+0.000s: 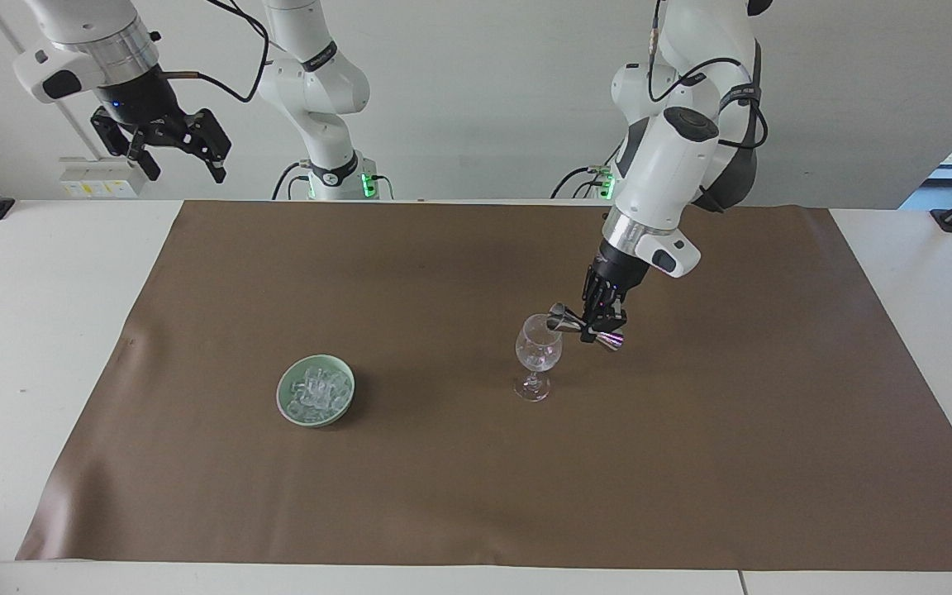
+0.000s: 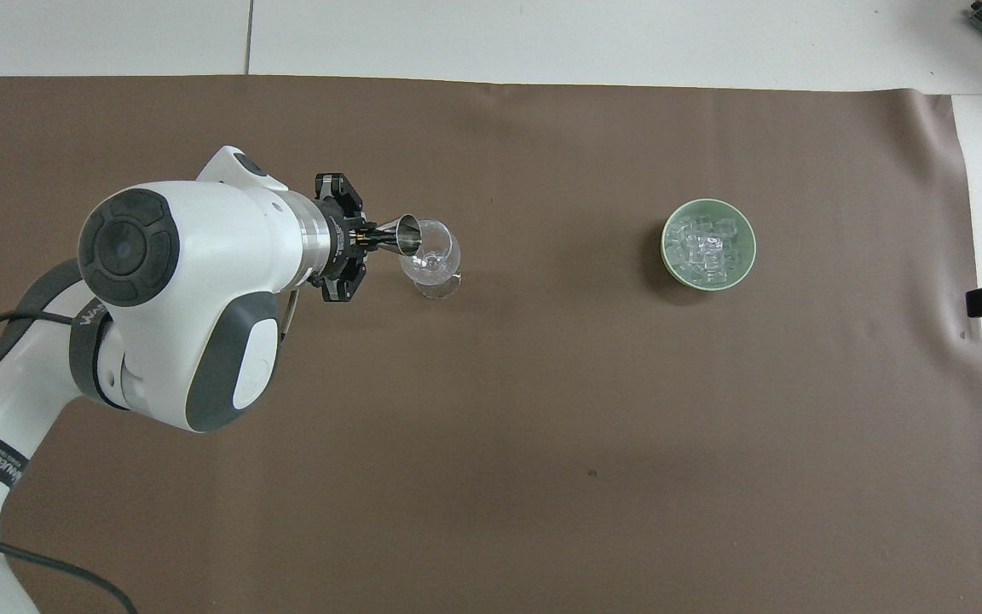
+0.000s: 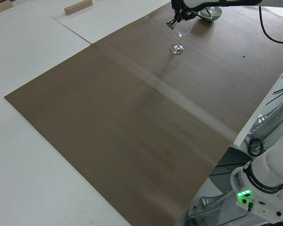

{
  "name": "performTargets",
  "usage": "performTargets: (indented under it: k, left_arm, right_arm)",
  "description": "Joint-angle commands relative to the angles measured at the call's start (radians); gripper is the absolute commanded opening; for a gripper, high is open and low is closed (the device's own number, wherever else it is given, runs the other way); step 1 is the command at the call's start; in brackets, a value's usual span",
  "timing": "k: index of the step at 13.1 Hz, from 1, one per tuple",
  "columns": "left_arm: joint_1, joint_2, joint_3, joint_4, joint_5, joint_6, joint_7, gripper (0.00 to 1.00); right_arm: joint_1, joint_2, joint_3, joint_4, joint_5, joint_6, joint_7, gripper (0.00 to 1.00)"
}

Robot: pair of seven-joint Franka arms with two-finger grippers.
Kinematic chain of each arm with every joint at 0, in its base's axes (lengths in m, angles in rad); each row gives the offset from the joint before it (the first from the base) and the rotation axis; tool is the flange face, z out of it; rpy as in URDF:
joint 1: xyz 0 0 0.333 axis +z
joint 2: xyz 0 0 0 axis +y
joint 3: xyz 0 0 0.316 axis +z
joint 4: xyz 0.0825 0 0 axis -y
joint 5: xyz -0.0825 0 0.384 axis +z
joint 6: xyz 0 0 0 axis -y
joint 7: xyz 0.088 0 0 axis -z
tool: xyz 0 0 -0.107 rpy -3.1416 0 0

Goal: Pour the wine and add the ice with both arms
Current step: 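Tilt the silver cup over the clear glass with the left gripper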

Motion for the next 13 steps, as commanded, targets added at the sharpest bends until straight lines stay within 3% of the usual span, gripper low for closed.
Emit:
performTargets:
  k: [1, 13]
  left_arm:
    - [-0.026, 0.02, 0.016, 0.033, 0.053, -0.01, -0.04, 0.0]
    - [-0.027, 0.025, 0.016, 0.048, 0.128, -0.032, -0.058, 0.0]
  right_arm:
    - [-0.004, -0.016, 0.002, -0.019, 0.014, 0.006, -0.015, 1.0]
    - [-0.004, -0.016, 0.002, -0.019, 0.014, 0.006, -0.013, 1.0]
